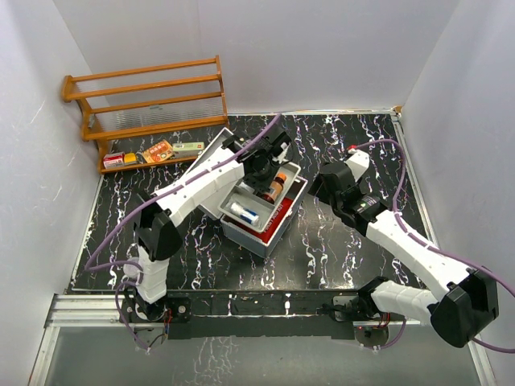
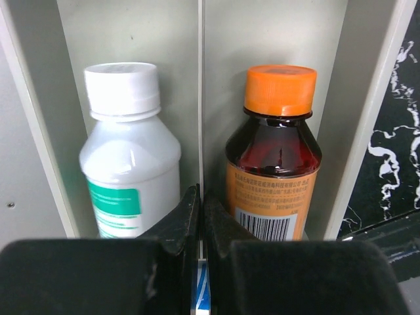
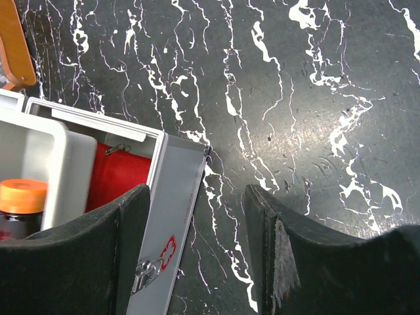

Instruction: Organize the medicine kit

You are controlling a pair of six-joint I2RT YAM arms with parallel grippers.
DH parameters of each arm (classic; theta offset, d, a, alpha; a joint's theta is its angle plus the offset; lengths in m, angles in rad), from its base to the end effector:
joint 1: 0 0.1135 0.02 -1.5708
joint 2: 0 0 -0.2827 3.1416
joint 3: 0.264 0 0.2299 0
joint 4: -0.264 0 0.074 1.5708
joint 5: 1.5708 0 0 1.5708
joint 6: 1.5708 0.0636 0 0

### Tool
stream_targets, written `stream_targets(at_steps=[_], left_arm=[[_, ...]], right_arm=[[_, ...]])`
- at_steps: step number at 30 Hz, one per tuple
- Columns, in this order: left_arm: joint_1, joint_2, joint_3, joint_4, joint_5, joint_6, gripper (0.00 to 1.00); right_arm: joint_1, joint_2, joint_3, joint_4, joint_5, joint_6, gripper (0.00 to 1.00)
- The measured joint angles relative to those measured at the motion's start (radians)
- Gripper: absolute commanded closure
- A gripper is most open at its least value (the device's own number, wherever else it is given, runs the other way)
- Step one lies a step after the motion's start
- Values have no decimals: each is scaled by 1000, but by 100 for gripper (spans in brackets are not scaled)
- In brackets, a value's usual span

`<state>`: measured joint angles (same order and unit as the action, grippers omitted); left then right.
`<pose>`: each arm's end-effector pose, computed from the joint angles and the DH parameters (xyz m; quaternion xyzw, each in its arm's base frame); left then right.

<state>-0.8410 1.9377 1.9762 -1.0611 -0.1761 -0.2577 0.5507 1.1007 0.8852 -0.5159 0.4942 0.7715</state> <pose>0.2830 -0.2997 0.3293 0.2529 0.9253 -0.0686 0.2742 0.2018 0.0885 0.2899 0.1966 0.8691 0.0663 0.4490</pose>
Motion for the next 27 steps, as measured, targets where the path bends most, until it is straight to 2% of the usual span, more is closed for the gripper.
stream_targets(at_steps=[20, 27], left_arm=[[-11, 38, -8, 9, 11, 9, 100], [-14, 38, -73, 42, 32, -4, 100]], right_arm=[[-23, -7, -18, -3, -17, 25, 43], [-23, -7, -18, -3, -23, 29, 43]])
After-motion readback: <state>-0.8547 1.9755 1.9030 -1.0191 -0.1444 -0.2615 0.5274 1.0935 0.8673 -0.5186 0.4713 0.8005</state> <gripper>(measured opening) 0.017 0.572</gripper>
